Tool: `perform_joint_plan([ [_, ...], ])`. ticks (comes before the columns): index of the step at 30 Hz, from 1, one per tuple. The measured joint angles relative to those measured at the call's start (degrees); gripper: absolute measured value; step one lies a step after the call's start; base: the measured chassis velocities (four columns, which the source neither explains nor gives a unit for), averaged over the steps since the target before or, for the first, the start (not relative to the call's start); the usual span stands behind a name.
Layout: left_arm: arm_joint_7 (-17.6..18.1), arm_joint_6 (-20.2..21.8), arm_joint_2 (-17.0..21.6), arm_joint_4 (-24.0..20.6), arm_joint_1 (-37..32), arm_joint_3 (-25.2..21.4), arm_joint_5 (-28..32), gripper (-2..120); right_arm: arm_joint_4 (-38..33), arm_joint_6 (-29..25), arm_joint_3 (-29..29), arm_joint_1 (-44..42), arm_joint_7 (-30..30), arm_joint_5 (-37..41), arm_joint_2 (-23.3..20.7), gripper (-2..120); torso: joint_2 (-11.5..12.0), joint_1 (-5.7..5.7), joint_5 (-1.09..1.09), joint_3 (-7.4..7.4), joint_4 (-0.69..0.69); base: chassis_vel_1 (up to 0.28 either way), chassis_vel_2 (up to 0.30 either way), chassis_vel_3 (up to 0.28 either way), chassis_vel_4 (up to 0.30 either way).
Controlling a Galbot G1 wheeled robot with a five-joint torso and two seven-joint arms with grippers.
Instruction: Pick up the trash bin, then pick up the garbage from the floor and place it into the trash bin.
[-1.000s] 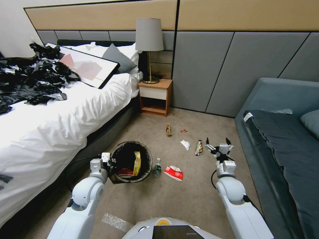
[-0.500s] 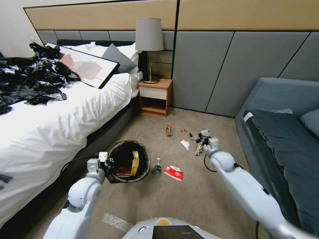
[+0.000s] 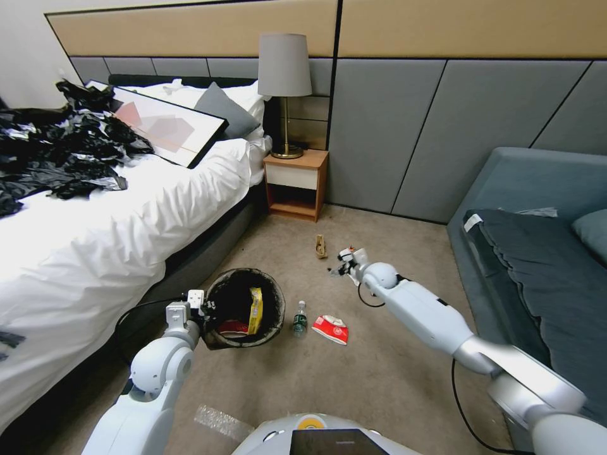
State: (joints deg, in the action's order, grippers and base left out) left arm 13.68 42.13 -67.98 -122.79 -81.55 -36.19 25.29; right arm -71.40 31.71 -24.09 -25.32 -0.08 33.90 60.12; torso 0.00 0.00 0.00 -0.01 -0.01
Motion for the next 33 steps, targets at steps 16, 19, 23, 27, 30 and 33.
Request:
perform_joint_plan([
  [16,-0.65,0.0,-0.35,1.2,-0.05,-0.15,-0.32,0,-1.27,-1.48,-3.47,-3.64,-0.73,-3.63,5.61,100,0.0,0.0,0.01,0.01,0.02,0.0,0.0,0.0,0.0],
  [19,-0.77,0.0,-0.16,1.29,-0.03,-0.24,-0.3,0,-1.87,-2.34,-2.74,-4.11,-1.01,-3.96,6.74,100,0.0,0.0,0.01,0.01,0.01,0.0,0.0,0.0,0.0],
  [23,-0.77,0.0,-0.03,1.35,0.42,-0.36,-0.25,0,-4.24,-3.03,-0.49,-6.07,-1.55,-5.08,7.72,100,0.0,0.0,0.01,0.01,0.01,0.0,0.0,0.0,0.0],
  [27,-0.77,0.0,-0.15,1.43,0.55,-0.32,-0.24,0,-4.91,-3.67,1.09,-8.83,-1.91,-6.48,7.42,100,0.0,0.0,0.0,0.01,0.01,0.0,0.0,0.0,0.0],
  [30,-0.76,0.0,-0.17,1.49,0.54,-0.32,-0.24,0,-5.15,-4.45,2.59,-11.38,-1.94,-7.65,6.24,100,0.0,0.0,0.0,0.01,0.01,0.0,0.0,0.0,0.0],
  [33,-0.76,0.0,-0.15,1.71,0.58,-0.35,-0.24,0,-5.51,-5.05,3.7,-13.62,-1.93,-8.49,4.89,100,0.0,0.0,0.0,0.01,-0.01,0.0,0.0,0.0,0.0],
])
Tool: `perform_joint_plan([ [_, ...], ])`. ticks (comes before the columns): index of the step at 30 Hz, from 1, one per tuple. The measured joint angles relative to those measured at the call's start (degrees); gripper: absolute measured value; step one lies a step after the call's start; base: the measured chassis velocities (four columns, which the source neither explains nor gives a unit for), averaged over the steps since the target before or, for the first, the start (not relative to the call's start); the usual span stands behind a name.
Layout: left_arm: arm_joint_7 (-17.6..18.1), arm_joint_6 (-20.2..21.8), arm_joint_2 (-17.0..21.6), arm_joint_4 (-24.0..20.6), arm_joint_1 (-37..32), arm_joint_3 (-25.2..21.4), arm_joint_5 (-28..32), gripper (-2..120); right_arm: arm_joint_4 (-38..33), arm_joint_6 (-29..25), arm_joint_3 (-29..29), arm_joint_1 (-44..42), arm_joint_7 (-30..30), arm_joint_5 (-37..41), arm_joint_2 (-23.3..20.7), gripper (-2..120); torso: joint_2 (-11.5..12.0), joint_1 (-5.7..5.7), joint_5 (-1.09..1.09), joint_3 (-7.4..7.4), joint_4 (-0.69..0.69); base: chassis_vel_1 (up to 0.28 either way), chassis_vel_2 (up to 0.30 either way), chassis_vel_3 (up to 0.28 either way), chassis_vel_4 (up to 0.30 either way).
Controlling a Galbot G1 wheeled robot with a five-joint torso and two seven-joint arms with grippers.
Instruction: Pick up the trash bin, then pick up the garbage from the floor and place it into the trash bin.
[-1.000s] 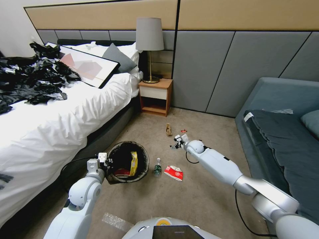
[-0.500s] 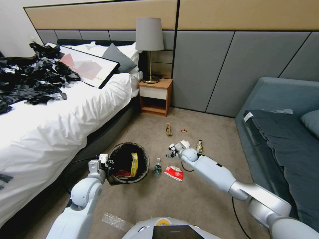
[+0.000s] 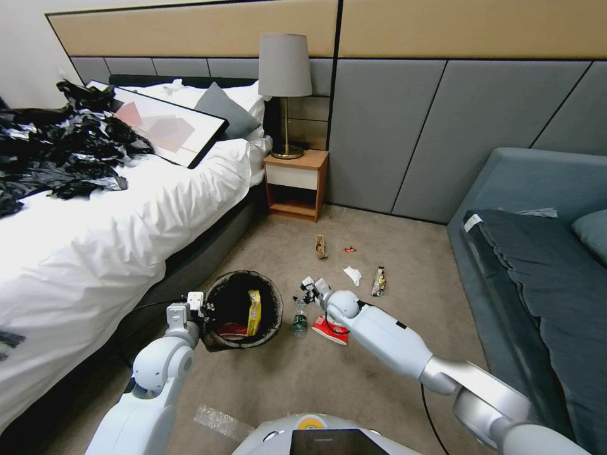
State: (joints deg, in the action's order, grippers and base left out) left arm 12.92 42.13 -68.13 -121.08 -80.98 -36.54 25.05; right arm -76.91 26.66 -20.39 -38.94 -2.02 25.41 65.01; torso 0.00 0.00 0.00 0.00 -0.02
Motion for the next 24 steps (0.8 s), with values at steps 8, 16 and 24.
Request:
perform_joint_plan([
  [8,0.0,0.0,0.02,0.28,0.37,0.34,-0.03,0,-0.21,-0.81,1.42,-4.57,-0.04,-1.37,-0.78,100,0.0,0.0,0.0,0.0,0.02,0.0,0.0,0.0,0.0],
  [16,0.02,0.0,0.12,0.42,0.38,0.49,-0.03,0,2.28,-1.1,1.59,-5.53,0.09,-1.86,0.75,100,0.0,0.0,0.0,0.0,0.02,0.0,0.0,0.0,0.0],
  [24,0.02,0.0,0.08,0.82,0.58,0.76,-0.09,0,5.79,-2.11,2.26,-6.39,0.5,-2.94,1.59,100,0.0,0.0,0.0,0.0,0.02,0.0,0.0,0.0,0.0],
])
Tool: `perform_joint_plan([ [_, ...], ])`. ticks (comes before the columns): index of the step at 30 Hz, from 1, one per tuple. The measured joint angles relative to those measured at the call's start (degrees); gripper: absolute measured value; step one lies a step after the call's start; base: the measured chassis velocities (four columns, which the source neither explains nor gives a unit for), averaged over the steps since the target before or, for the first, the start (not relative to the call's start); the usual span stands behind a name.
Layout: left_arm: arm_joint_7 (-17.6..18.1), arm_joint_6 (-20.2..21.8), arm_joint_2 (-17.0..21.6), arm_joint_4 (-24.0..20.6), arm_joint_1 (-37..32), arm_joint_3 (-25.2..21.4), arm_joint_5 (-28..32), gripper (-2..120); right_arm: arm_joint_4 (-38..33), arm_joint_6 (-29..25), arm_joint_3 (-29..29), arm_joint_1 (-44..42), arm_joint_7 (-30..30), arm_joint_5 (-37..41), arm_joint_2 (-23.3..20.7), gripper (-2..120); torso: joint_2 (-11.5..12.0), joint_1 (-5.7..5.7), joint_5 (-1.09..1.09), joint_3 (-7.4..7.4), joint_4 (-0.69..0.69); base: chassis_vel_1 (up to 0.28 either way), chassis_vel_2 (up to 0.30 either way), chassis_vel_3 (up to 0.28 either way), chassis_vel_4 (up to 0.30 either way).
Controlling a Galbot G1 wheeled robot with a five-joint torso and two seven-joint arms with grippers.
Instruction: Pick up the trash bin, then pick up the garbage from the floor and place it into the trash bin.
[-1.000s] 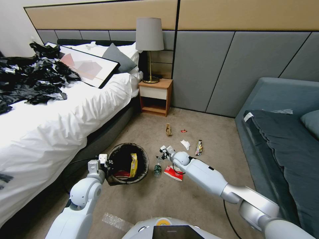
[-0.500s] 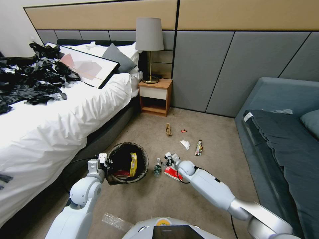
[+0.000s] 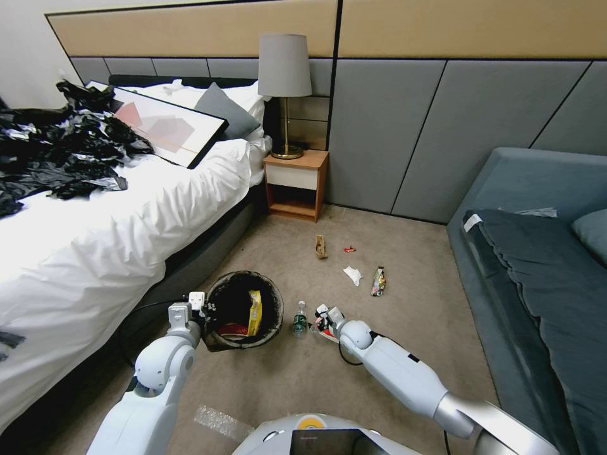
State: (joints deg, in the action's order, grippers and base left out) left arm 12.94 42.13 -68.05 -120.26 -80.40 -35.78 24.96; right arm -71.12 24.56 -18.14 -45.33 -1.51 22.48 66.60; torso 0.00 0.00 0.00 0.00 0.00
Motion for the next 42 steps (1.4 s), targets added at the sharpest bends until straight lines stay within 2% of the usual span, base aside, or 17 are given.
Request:
perform_joint_plan([
  [16,-0.11,0.0,-0.01,0.39,0.14,-0.34,-0.05,0,1.12,-0.95,3.29,-3.37,0.79,-1.77,-3.05,100,0.0,0.0,0.0,0.0,0.0,0.0,0.0,0.0,0.0],
  [26,-0.26,0.0,0.07,0.48,-0.02,-0.5,-0.24,0,2.43,-1.54,3.9,-3.45,1.41,-2.84,-3.01,99,0.0,0.0,-0.01,0.0,0.0,0.0,0.0,0.0,0.0],
  [28,-0.31,0.0,0.07,0.44,-0.06,-0.65,-0.26,0,3.34,-1.64,4.03,-2.3,1.67,-2.8,-2.93,90,0.0,0.0,0.0,0.0,0.0,0.0,0.0,0.0,0.0],
  [29,-0.31,0.0,0.07,0.44,-0.06,-0.65,-0.26,0,3.34,-1.64,4.03,-2.3,1.67,-2.8,-2.93,90,0.0,0.0,0.0,0.0,0.0,0.0,0.0,0.0,0.0],
  [32,-0.34,0.0,-0.09,0.37,-0.16,-0.61,-0.36,0,4.02,-1.74,4.07,-1.42,1.93,-2.57,-2.66,75,0.0,0.0,0.0,0.0,0.0,0.0,0.0,0.0,0.0],
  [34,-0.34,0.0,-0.14,0.37,-0.16,-0.58,-0.4,0,4.11,-1.76,4.04,-1.23,2.06,-2.53,-2.65,72,0.0,0.0,0.0,0.0,0.0,0.0,0.0,0.0,0.0],
  [36,-0.37,0.0,-0.2,0.36,-0.15,-0.54,-0.52,0,4.36,-1.78,3.89,-0.87,2.2,-2.47,-2.51,62,0.0,0.0,0.0,0.0,0.0,0.0,0.0,0.0,0.0],
  [40,-0.39,0.0,-0.21,0.33,-0.15,-0.53,-0.58,0,4.66,-1.81,3.74,-0.61,2.31,-2.47,-2.4,55,0.0,0.0,0.0,0.0,0.0,0.0,0.0,0.0,0.0],
  [42,-0.42,0.0,-0.21,0.18,-0.23,-0.57,-0.61,0,5.52,-1.83,3.68,0.01,2.73,-2.65,-2.32,39,0.0,0.0,0.0,0.0,0.0,0.0,0.0,0.0,0.0],
])
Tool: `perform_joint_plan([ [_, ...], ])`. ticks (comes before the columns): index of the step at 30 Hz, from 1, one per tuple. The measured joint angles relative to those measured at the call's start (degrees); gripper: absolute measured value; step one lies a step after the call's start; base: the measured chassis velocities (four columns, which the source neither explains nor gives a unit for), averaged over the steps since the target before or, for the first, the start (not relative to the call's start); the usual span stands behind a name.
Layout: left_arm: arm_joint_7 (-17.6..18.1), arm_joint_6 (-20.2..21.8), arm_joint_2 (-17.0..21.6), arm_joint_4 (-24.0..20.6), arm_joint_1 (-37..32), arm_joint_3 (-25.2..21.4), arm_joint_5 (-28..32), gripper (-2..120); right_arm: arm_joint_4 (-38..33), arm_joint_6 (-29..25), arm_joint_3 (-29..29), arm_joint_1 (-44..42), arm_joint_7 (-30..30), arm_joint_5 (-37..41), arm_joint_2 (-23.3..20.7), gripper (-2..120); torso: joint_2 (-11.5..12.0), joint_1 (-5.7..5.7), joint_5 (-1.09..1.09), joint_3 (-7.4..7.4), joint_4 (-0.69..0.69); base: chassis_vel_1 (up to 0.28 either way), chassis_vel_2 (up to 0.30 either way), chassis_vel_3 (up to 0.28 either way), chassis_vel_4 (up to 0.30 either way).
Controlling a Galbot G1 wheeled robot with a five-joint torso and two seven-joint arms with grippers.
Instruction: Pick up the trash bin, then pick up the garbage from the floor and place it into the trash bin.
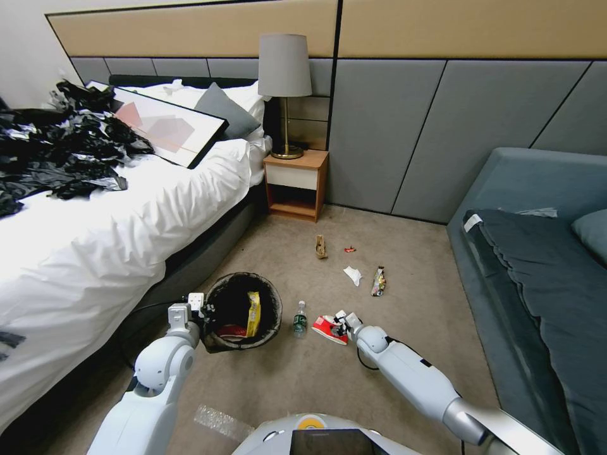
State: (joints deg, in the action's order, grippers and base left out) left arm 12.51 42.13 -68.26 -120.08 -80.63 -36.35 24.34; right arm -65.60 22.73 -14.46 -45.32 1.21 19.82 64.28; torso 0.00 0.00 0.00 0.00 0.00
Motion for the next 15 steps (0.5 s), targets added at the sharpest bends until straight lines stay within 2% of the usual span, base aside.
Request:
perform_joint_plan([
  [1,0.0,0.0,0.0,0.0,0.0,0.0,0.0,0,0.0,0.0,0.0,0.0,0.0,0.0,0.0,39,0.0,0.0,0.0,0.0,0.0,0.0,0.0,0.0,0.0],
  [3,-0.01,0.0,0.04,-0.04,-0.08,-0.05,0.0,0,0.69,0.0,0.01,0.1,0.51,-0.2,0.21,28,0.0,0.0,0.0,0.0,0.0,0.0,0.0,0.0,0.0],
  [4,-0.01,0.0,0.04,-0.04,-0.08,-0.05,0.0,0,0.69,0.0,0.01,0.1,0.51,-0.2,0.21,28,0.0,0.0,0.0,0.0,0.0,0.0,0.0,0.0,0.0],
  [6,-0.02,0.0,0.03,-0.04,-0.04,-0.02,0.0,0,1.33,-0.17,0.04,0.06,0.63,-0.73,0.74,18,0.0,0.0,0.0,0.0,-0.01,0.0,0.0,0.0,0.0],
  [7,-0.02,0.0,0.03,-0.04,-0.04,-0.02,0.0,0,1.33,-0.17,0.04,0.06,0.63,-0.73,0.74,18,0.0,0.0,0.0,0.0,-0.01,0.0,0.0,0.0,0.0],
  [11,-0.02,0.0,0.02,-0.08,0.0,0.09,0.0,0,1.61,-0.3,-0.05,-0.13,0.75,-1.41,1.29,1,0.0,0.0,0.0,0.0,0.0,0.0,0.0,0.0,0.0],
  [15,-0.02,0.0,0.02,-0.08,0.0,0.09,-0.01,0,1.66,-0.31,-0.31,-0.09,0.85,-1.73,1.32,0,0.0,0.0,0.0,0.0,0.0,0.0,0.0,0.0,0.0],
])
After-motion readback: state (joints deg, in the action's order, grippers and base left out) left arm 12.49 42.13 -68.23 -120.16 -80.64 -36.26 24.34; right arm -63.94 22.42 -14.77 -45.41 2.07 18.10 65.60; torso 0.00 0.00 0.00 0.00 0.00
